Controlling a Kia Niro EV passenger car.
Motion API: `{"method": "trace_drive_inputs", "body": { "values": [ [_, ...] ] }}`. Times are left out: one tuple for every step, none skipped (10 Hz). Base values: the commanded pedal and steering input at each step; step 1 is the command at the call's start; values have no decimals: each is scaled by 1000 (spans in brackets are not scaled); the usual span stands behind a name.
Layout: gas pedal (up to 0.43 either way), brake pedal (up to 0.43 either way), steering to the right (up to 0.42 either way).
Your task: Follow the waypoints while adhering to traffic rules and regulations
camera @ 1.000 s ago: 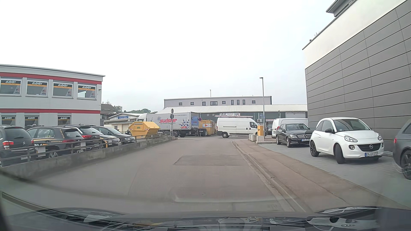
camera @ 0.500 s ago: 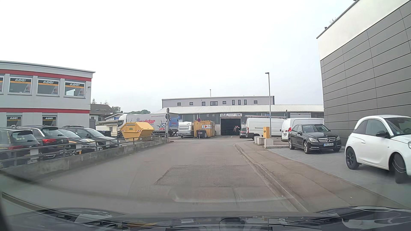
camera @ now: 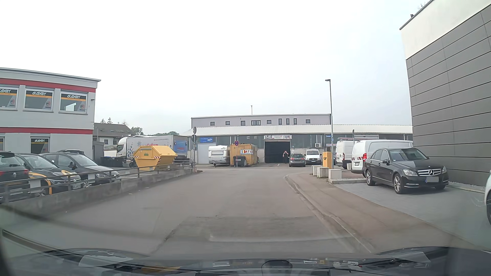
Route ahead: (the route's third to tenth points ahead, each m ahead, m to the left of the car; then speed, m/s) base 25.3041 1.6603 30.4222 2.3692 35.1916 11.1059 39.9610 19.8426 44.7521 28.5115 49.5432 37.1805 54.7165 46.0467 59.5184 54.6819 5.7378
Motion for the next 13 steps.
{"method": "trace_drive_inputs", "body": {
  "values": [
    [0, 61, -1],
    [0, 55, -1],
    [0, 55, -1],
    [0, 49, 0],
    [0, 37, 0],
    [0, 24, 0],
    [0, 24, 1],
    [0, 12, 2],
    [0, 12, 4],
    [0, 6, 7],
    [0, 6, 7],
    [0, 6, 7],
    [0, 6, 8]
  ]
}}
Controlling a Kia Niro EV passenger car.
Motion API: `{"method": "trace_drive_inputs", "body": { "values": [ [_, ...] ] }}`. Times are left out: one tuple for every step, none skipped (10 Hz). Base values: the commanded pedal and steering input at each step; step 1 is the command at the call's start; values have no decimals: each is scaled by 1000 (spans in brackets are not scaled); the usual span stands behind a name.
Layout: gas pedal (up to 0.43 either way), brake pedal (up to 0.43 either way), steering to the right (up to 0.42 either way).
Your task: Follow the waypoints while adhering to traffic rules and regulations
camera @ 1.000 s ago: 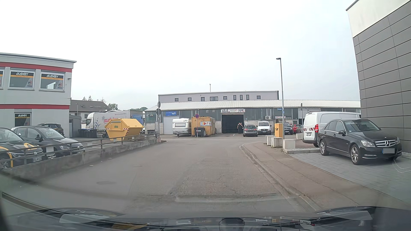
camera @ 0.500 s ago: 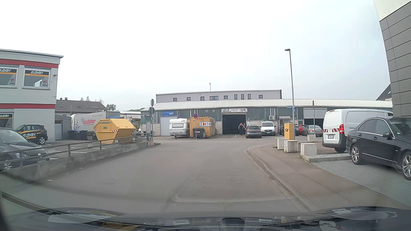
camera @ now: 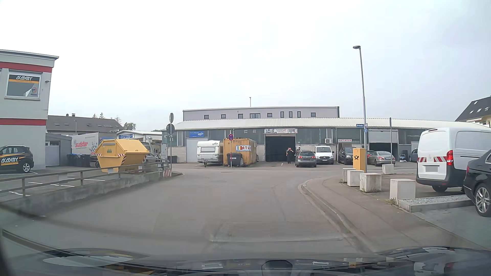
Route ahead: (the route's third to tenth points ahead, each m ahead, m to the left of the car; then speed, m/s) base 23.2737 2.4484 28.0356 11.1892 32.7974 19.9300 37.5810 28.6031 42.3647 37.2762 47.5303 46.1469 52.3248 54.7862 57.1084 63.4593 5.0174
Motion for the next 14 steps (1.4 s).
{"method": "trace_drive_inputs", "body": {
  "values": [
    [0, 6, 7],
    [0, 6, 6],
    [0, 6, 7],
    [0, 6, 6],
    [0, 12, 6],
    [0, 37, 5],
    [0, 37, 4],
    [0, 43, 4],
    [0, 49, 5],
    [0, 37, 7],
    [0, 18, 7],
    [0, 6, 5],
    [0, 0, 6],
    [0, 0, 8]
  ]
}}
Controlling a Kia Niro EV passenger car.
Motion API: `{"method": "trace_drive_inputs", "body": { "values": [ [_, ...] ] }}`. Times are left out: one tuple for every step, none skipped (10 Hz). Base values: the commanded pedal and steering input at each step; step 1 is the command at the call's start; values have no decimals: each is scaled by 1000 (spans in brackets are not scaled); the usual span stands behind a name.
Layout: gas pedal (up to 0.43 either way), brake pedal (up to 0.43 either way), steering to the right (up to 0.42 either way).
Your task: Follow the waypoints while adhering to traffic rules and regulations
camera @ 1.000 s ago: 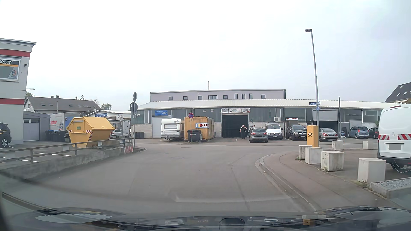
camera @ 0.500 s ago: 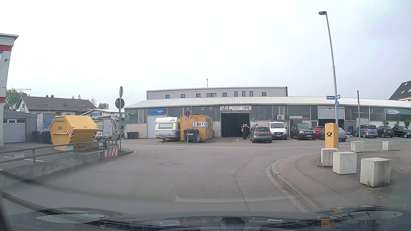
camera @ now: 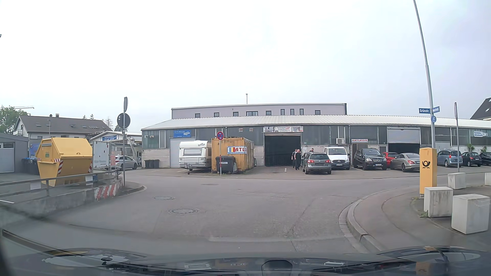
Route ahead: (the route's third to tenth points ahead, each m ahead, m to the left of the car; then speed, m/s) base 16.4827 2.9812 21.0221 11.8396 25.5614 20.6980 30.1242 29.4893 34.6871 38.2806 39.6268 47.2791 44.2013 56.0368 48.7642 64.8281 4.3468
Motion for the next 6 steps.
{"method": "trace_drive_inputs", "body": {
  "values": [
    [0, 6, 12],
    [0, 6, 19],
    [0, 30, 35],
    [0, 43, 48],
    [0, 55, 61],
    [0, 61, 79]
  ]
}}
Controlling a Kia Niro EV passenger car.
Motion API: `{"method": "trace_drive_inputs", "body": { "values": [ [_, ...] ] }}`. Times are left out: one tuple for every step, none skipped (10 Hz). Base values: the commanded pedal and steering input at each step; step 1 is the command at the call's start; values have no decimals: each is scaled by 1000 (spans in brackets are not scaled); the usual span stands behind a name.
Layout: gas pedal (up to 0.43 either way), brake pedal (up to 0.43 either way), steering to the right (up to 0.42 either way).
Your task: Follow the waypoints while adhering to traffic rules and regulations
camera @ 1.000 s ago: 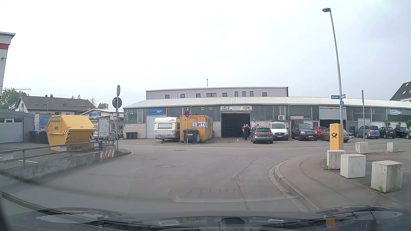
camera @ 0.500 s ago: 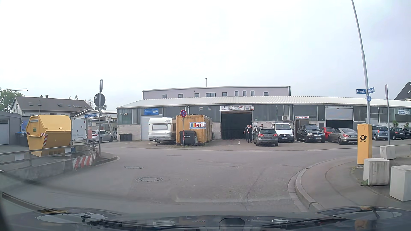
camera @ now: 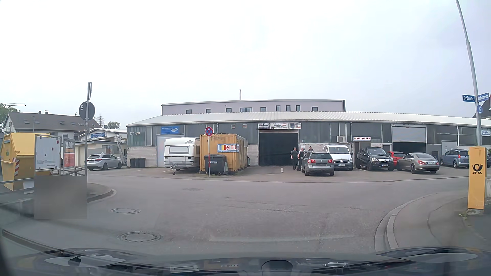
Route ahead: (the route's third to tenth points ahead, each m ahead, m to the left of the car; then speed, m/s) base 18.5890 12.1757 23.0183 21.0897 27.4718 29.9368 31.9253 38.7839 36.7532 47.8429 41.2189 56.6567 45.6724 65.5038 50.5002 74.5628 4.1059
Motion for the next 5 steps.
{"method": "trace_drive_inputs", "body": {
  "values": [
    [0, 73, 96],
    [0, 79, 114],
    [0, 91, 130],
    [0, 98, 144],
    [0, 104, 159]
  ]
}}
